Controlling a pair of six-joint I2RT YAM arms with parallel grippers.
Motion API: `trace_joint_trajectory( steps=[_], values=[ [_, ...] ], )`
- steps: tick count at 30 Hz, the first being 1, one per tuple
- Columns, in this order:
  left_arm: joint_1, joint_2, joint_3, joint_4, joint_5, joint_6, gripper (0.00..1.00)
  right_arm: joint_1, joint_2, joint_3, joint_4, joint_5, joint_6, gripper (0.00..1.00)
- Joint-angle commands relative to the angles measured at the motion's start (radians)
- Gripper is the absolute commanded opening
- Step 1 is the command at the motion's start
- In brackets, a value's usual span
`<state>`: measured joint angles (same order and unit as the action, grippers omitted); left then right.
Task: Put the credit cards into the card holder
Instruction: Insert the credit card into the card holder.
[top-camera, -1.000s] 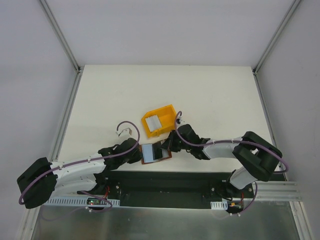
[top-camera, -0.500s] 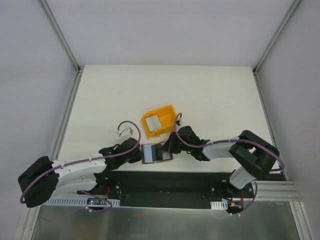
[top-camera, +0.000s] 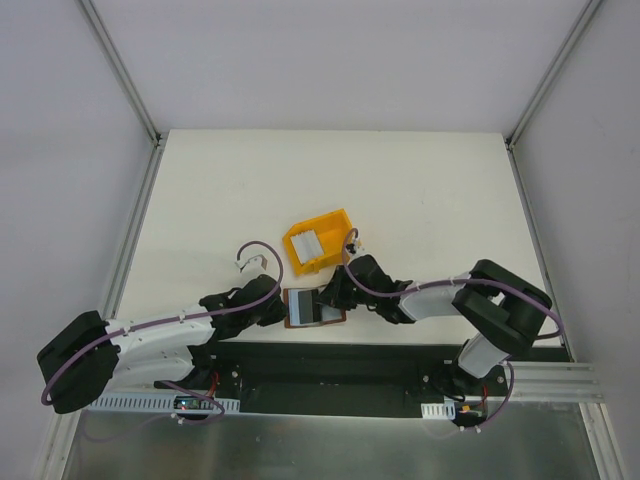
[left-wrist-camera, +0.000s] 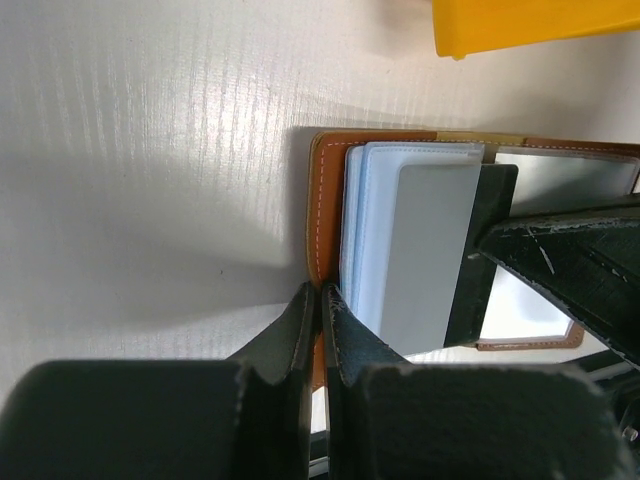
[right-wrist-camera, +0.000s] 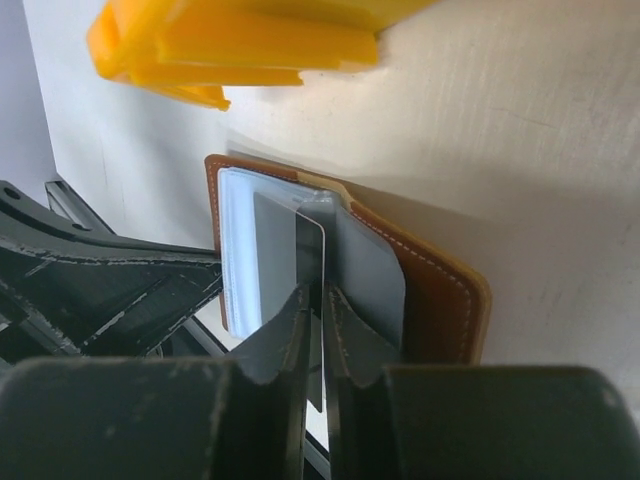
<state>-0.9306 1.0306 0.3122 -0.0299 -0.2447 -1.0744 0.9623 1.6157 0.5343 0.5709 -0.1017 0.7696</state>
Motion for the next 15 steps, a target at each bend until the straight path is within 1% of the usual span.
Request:
trace_joint_trajectory(
  steps=[1,2,7,15],
  values=[
    [-0.01,-0.009,-0.024,-0.059,0.012,0.016,0.0,0.016,-0.043,0.013,-0.095,0.048,-0.027,0.16],
    [-0.011,-0.012,-0.025,-0.061,0.012,0.016,0.0,0.015,-0.056,0.021,-0.124,0.056,-0.038,0.24],
    [-0.01,-0.015,-0.027,-0.061,0.015,0.016,0.0,0.018,-0.073,0.052,-0.219,0.062,-0.067,0.37],
    [-0.011,0.008,-0.005,-0.059,0.019,0.033,0.0,0.026,0.009,0.119,-0.215,-0.024,-0.075,0.37]
  ],
)
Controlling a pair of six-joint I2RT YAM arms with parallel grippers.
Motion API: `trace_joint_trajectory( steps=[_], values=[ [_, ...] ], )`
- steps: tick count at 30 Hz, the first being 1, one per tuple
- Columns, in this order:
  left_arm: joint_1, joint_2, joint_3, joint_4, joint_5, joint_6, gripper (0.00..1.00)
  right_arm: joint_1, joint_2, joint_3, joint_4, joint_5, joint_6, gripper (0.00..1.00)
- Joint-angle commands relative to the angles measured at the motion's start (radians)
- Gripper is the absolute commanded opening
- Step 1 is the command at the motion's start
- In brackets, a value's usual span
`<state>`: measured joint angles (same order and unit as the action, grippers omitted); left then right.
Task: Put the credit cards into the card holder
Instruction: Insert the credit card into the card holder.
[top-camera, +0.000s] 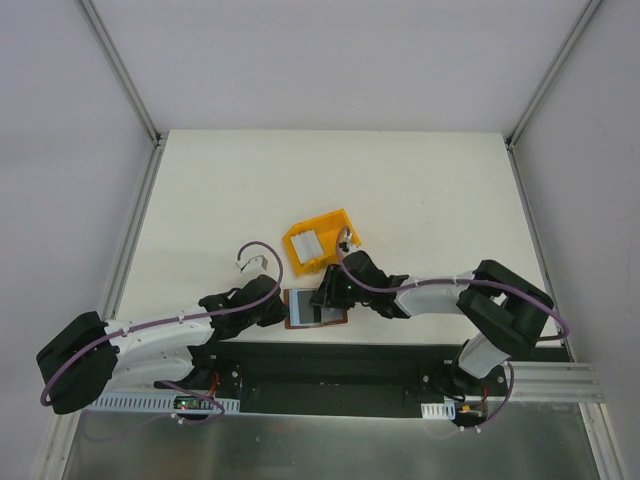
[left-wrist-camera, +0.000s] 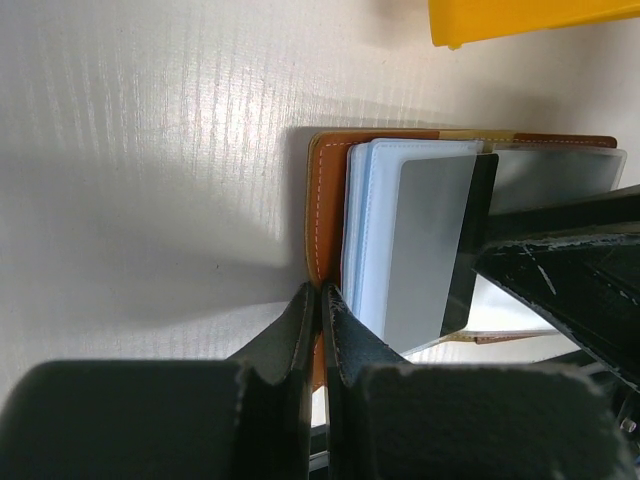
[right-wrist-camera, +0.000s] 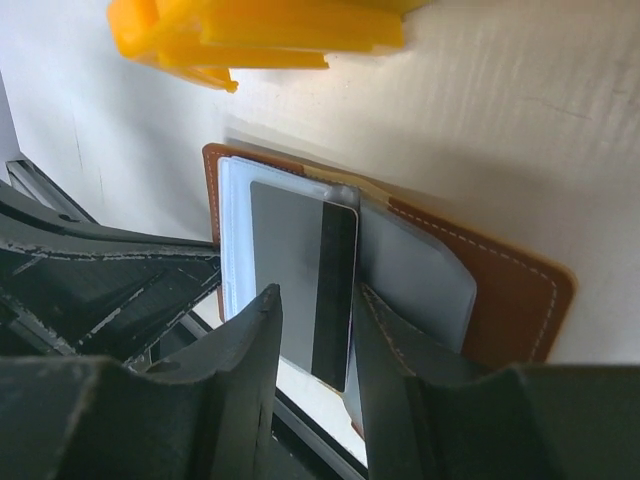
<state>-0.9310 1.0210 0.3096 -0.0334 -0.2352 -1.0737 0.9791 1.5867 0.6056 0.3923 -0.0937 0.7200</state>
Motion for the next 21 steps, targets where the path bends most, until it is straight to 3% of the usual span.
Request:
trace_joint_trajectory(
  steps=[1,10,14,16,21],
  values=[
    [-0.009,0.019,0.002,-0.056,0.01,0.032,0.0,0.013,0.044,0.055,-0.035,-0.041,-0.03,0.37],
    [-0.012,0.031,0.022,-0.056,0.014,0.026,0.0,0.053,0.052,0.135,-0.096,-0.046,-0.004,0.35],
    [-0.011,0.03,0.023,-0.056,0.013,0.021,0.0,0.058,0.047,0.155,-0.098,-0.063,-0.005,0.29],
    [-0.011,0.03,0.023,-0.056,0.013,0.02,0.0,0.058,0.052,0.163,-0.098,-0.072,-0.005,0.21],
    [-0.011,0.022,0.025,-0.056,0.013,0.023,0.0,0.055,0.065,0.163,-0.098,-0.075,-0.004,0.21]
  ],
)
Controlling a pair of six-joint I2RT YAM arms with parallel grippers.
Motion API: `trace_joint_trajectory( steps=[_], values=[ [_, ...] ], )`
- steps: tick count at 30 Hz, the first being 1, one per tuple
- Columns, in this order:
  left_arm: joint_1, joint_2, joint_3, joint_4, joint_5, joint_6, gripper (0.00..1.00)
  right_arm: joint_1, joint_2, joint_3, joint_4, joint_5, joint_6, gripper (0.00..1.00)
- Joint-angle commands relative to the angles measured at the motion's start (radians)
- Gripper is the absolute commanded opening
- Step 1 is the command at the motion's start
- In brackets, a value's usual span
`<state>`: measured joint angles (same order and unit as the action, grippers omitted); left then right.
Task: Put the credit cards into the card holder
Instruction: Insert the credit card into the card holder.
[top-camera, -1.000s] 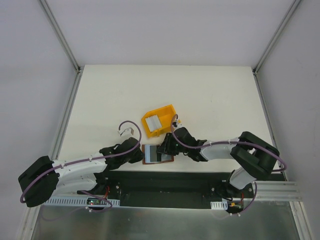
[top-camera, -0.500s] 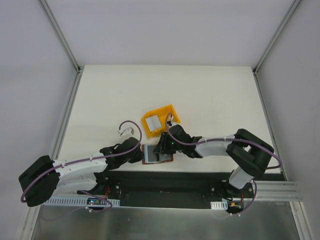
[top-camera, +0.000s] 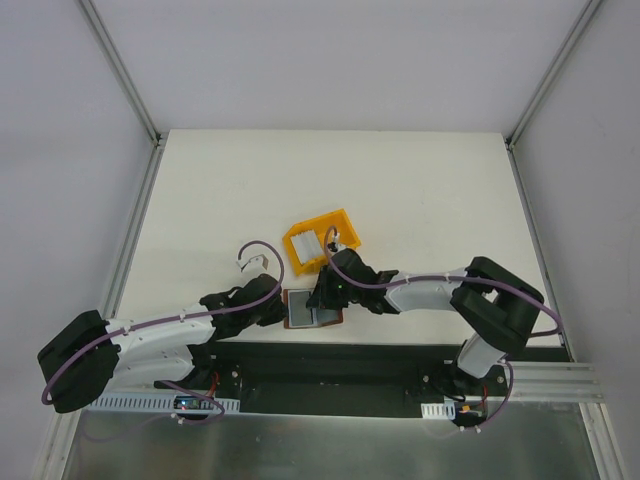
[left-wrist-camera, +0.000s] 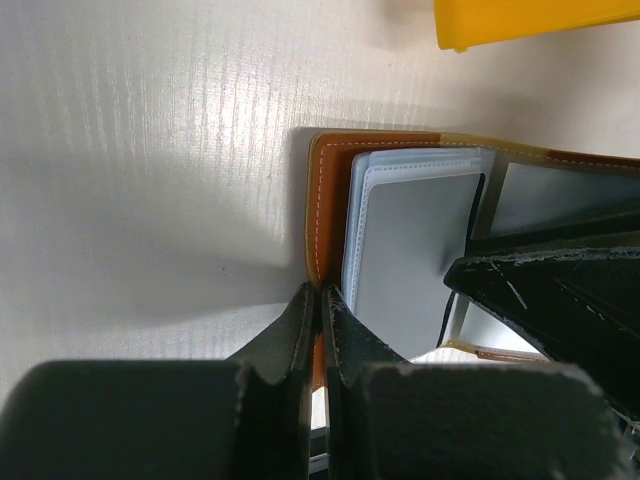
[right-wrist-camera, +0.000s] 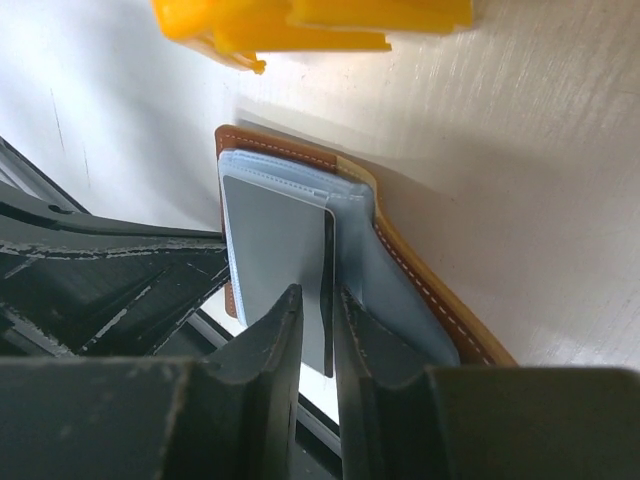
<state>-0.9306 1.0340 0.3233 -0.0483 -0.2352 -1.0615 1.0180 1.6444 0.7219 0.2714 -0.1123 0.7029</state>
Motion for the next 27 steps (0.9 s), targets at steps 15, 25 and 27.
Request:
trace_joint_trajectory(
  steps=[15,25,27],
  values=[
    [-0.011,-0.118,0.034,-0.059,0.03,0.066,0.0,-0.006,-0.13,0.025,-0.241,0.149,-0.128,0.27],
    [-0.01,-0.103,0.049,-0.061,0.046,0.08,0.0,-0.001,-0.086,0.053,-0.317,0.151,-0.148,0.11],
    [-0.01,-0.098,0.053,-0.061,0.048,0.083,0.0,0.002,-0.074,0.059,-0.314,0.143,-0.148,0.1]
  ],
)
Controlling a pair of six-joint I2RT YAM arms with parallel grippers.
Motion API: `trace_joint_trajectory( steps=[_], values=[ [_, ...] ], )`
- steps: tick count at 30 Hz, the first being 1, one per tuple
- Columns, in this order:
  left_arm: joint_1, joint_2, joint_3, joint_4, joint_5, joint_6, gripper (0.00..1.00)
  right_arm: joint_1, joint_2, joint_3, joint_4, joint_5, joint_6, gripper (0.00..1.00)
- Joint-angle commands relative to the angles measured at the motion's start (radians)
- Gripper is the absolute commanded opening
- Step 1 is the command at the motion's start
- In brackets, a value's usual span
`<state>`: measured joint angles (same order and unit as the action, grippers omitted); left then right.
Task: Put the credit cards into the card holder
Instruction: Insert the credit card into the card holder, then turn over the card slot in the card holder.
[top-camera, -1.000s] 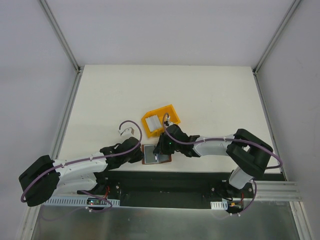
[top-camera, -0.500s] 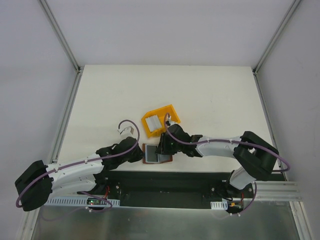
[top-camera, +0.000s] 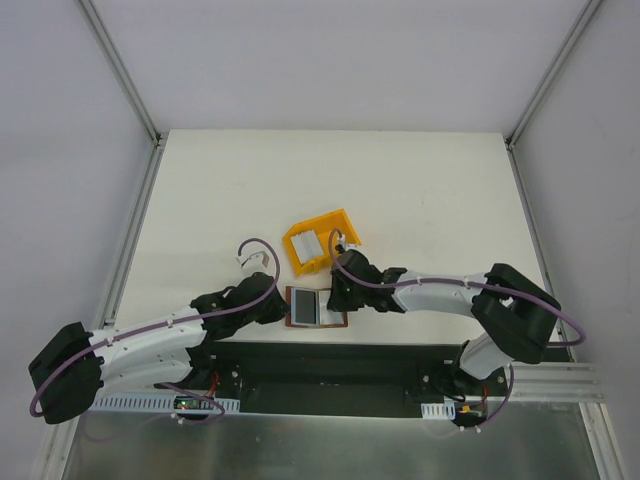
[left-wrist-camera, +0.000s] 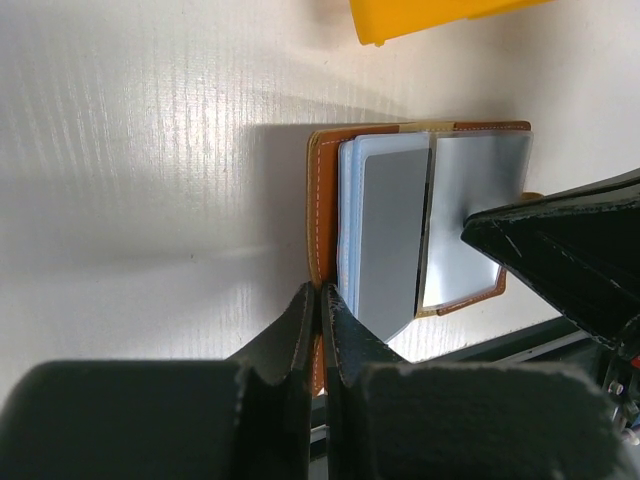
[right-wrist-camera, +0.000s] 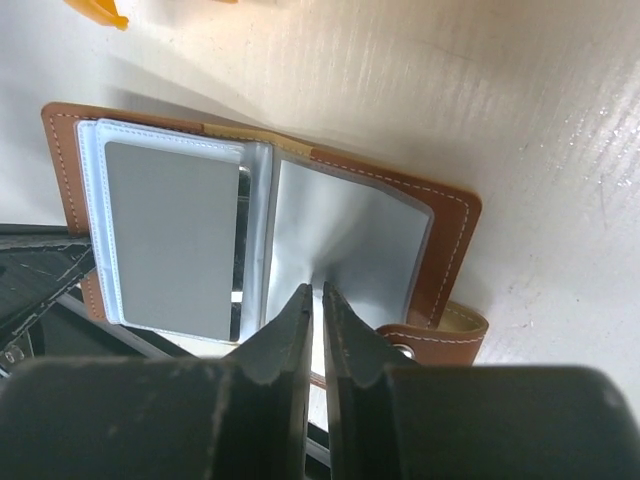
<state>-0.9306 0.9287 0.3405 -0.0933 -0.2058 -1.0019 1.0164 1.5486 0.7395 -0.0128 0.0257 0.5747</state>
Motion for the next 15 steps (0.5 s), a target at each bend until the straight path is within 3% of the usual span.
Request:
trace_joint_trajectory(
  steps=[1,6,10,12,15],
  values=[
    [-0.013,0.01,0.038,-0.016,0.02,0.025,0.0,0.007,0.028,0.046,-0.029,0.002,-0.021,0.1],
    [-0.01,0.002,0.049,-0.016,0.02,0.032,0.0,0.007,0.062,0.067,-0.078,0.016,-0.013,0.07],
    [-0.01,0.015,0.052,-0.016,0.025,0.034,0.0,0.011,0.025,0.048,-0.024,0.0,-0.024,0.08],
    [-0.01,0.024,0.048,-0.016,0.029,0.025,0.0,0.011,-0.005,0.038,0.008,-0.012,-0.025,0.14],
    [-0.011,0.025,0.046,-0.016,0.036,0.02,0.0,0.024,-0.044,0.047,0.034,0.0,-0.036,0.37]
  ],
)
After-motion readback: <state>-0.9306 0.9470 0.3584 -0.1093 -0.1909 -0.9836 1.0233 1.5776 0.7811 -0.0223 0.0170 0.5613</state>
